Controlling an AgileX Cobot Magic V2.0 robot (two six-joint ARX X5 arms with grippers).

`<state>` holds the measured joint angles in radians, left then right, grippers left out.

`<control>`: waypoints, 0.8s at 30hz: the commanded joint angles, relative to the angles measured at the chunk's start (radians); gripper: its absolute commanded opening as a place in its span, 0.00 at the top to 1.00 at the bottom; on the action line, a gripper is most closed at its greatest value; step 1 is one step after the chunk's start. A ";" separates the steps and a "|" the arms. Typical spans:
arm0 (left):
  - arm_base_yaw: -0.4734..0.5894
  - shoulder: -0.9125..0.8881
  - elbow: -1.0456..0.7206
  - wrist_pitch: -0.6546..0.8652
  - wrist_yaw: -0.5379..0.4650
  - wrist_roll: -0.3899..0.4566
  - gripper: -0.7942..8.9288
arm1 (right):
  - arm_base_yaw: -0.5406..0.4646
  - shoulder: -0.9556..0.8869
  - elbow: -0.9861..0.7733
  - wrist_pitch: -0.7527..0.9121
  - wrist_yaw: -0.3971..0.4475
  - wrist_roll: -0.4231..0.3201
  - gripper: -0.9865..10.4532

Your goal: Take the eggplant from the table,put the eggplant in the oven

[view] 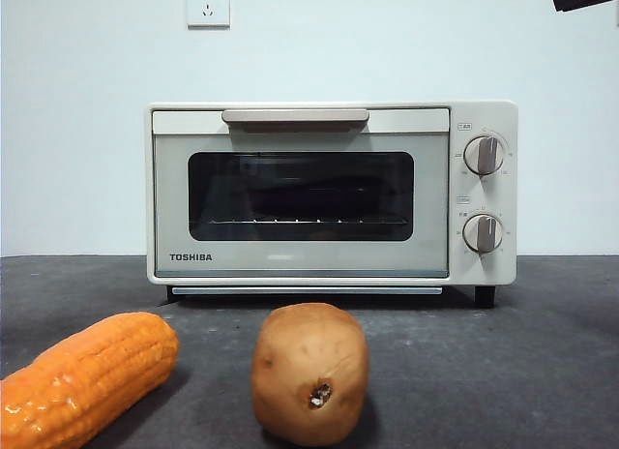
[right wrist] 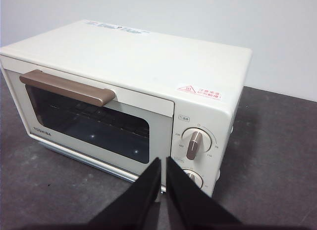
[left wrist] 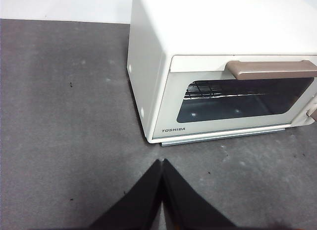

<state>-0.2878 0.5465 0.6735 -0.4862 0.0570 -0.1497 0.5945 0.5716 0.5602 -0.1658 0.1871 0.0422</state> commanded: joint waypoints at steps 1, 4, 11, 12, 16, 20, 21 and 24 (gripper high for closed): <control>-0.009 -0.006 0.006 0.011 -0.002 -0.010 0.91 | 0.005 0.006 0.004 0.013 0.005 0.010 0.91; -0.005 -0.073 0.000 0.000 -0.015 0.069 0.91 | 0.005 0.006 0.004 0.013 0.005 0.010 0.91; 0.080 -0.299 -0.130 0.072 -0.024 0.229 0.91 | 0.005 0.006 0.004 0.013 0.004 0.010 0.91; 0.093 -0.323 -0.162 0.093 -0.040 0.228 0.91 | 0.005 0.006 0.004 0.013 0.004 0.010 0.91; 0.139 -0.417 -0.323 0.191 -0.066 0.228 0.91 | 0.005 0.006 0.004 0.013 0.004 0.010 0.91; 0.172 -0.468 -0.451 0.254 -0.066 0.228 0.91 | 0.005 0.006 0.004 0.013 0.004 0.010 0.91; 0.179 -0.474 -0.474 0.263 -0.066 0.228 0.91 | 0.005 0.006 0.004 0.013 0.004 0.010 0.91; 0.201 -0.496 -0.540 0.290 -0.066 0.228 0.91 | 0.005 0.006 0.004 0.013 0.004 0.010 0.91</control>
<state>-0.0902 0.0563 0.1444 -0.2142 -0.0044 0.0654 0.5945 0.5720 0.5602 -0.1654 0.1871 0.0422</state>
